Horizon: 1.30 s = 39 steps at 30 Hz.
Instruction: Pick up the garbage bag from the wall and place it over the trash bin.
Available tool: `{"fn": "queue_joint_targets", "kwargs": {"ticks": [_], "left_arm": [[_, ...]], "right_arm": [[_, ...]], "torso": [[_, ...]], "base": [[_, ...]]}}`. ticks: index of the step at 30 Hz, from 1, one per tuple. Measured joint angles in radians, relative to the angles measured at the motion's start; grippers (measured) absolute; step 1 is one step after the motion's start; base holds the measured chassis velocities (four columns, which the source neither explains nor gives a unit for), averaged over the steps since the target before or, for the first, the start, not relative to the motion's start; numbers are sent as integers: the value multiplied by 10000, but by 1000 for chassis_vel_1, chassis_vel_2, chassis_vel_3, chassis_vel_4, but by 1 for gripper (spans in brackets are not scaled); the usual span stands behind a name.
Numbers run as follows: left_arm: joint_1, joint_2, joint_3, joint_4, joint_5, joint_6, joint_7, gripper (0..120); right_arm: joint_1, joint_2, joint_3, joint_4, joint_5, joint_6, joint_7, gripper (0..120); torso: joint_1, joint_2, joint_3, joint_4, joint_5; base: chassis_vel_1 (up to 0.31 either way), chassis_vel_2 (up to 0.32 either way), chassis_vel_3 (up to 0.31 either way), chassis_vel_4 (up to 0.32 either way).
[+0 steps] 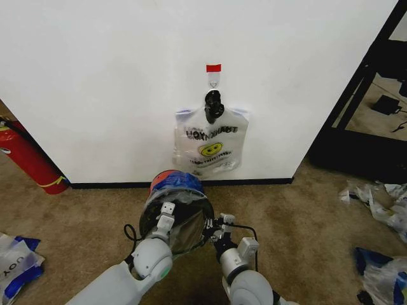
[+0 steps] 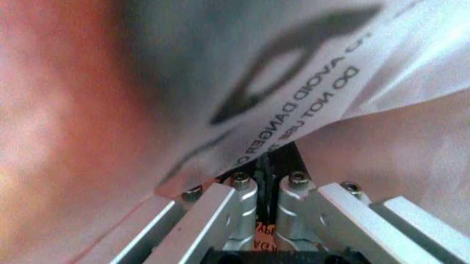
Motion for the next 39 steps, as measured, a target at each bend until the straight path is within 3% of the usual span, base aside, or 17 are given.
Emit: {"fn": "queue_joint_targets", "kwargs": {"ticks": [16, 29, 33, 39], "left_arm": [[223, -147, 11, -342, 35, -108, 291, 0], [-194, -407, 585, -303, -416, -90, 234, 0], [-29, -271, 572, -588, -476, -205, 390, 0], [840, 296, 230, -1749, -554, -228, 458, 0]], "right_arm": [[-276, -97, -81, 9, -276, 84, -54, 0], [-70, 371, -298, -487, -319, 399, -188, 0], [14, 395, -145, -633, -57, 405, -153, 0], [204, 397, 217, -800, 839, 166, 173, 0]], "torso": [[0, 0, 0, 0, 0], [0, 0, 0, 0, 0], [1, 0, 0, 0, 0], [1, 0, 0, 2, 0]], "base": [[0, 0, 0, 0], [0, 0, 0, 0], [0, 0, 0, 0], [0, 0, 0, 0]]}}
